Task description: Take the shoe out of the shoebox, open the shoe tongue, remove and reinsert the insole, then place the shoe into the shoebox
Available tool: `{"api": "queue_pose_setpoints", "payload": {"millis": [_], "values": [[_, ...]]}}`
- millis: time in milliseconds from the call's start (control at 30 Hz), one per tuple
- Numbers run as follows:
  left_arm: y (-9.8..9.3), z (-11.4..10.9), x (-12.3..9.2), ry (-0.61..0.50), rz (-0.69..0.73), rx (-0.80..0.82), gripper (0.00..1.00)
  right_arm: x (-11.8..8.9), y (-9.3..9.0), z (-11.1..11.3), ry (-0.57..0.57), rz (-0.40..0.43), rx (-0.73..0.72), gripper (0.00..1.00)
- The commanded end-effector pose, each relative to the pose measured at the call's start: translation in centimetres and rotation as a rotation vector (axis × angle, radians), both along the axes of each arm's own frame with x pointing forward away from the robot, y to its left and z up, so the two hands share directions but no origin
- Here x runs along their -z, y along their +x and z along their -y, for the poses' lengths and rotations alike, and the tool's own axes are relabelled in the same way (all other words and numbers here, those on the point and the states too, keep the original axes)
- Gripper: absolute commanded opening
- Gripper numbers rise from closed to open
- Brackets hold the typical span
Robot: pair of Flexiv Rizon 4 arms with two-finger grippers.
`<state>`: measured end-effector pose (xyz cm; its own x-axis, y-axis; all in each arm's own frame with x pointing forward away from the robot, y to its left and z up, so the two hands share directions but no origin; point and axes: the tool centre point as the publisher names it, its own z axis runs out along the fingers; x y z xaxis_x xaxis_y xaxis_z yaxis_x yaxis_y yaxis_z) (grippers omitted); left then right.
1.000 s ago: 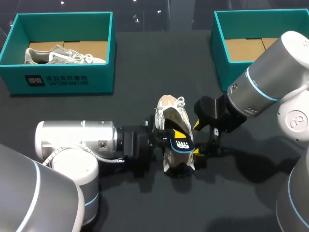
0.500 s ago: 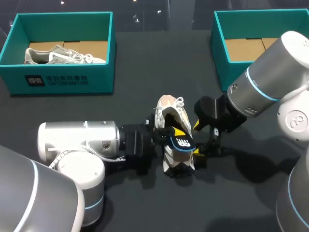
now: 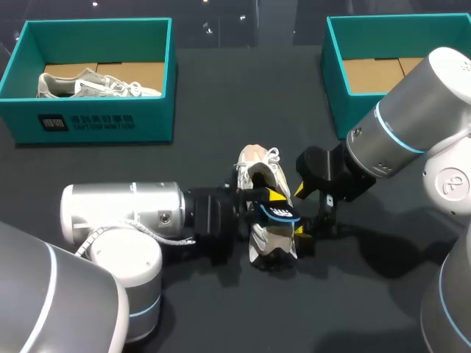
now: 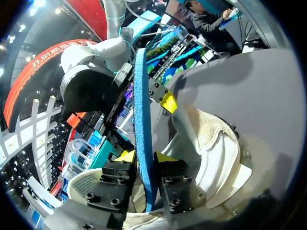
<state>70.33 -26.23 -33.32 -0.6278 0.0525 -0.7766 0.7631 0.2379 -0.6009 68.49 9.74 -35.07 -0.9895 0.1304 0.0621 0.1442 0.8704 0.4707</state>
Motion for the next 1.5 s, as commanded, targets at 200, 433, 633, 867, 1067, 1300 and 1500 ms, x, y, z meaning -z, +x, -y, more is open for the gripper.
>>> {"api": "queue_pose_setpoints", "payload": {"millis": [200, 433, 633, 867, 1067, 1300, 1500], "values": [[-1.4, -1.6, -2.4, 0.025, -0.03, 0.011, 0.32, 0.1, -0.1, 0.0, 0.001, 0.002, 0.001, 1.0], [-2.2, -1.1, -2.2, 0.045, -0.049, 0.034, 0.27, 0.1, -0.1, 0.0, 0.001, 0.002, 0.001, 1.0], [-2.1, -0.3, -1.0, 0.057, -0.063, 0.05, 0.0, 0.1, -0.1, 0.0, 0.001, 0.002, 0.001, 1.0], [-1.4, -0.1, -0.2, 0.082, 0.005, 0.042, 0.0, 0.1, -0.1, 0.0, 0.001, 0.002, 0.001, 1.0], [-0.8, -0.2, 0.7, 0.116, 0.058, 0.024, 0.0, 0.1, -0.1, 0.0, 0.001, 0.002, 0.001, 1.0], [0.3, -0.5, 1.6, 0.143, 0.075, -0.005, 0.0, 0.1, -0.1, 0.0, 0.001, 0.002, 0.001, 1.0], [1.2, -0.7, 1.9, 0.147, 0.047, -0.034, 0.0, 0.1, -0.1, 0.0, 0.001, 0.002, 0.001, 1.0]]}}
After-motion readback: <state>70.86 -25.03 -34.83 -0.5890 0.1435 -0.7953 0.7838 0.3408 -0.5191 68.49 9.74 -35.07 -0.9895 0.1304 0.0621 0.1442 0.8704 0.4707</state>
